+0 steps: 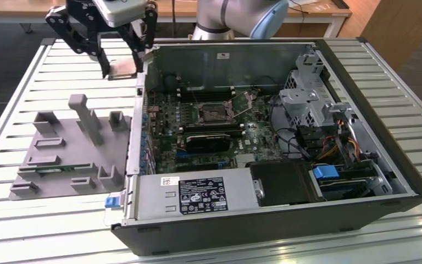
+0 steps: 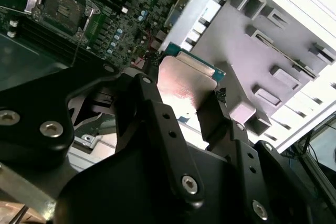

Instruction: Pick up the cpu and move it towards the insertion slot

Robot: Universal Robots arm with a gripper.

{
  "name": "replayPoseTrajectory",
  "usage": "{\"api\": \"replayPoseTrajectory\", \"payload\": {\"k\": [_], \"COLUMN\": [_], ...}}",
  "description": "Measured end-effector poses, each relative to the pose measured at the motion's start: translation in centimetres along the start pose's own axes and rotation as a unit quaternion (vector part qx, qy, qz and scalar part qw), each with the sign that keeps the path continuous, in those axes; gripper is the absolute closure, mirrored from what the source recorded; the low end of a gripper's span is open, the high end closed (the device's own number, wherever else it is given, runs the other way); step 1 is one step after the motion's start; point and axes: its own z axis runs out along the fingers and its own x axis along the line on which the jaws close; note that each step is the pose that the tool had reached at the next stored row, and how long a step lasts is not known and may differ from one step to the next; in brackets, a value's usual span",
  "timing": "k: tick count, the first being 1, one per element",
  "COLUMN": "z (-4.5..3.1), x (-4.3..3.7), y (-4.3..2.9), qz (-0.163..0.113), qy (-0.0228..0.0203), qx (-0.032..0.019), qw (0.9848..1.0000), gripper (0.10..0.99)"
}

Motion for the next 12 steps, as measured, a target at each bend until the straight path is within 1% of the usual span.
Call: {"api": "replayPoseTrajectory", "payload": {"k": [12], "z": [0.17], "x": [-3.43], "y": [-0.06], "qz": [0.0], "qy": [0.0001], "qx": [0.0], "qw": [1.0], "gripper": [0.549]}}
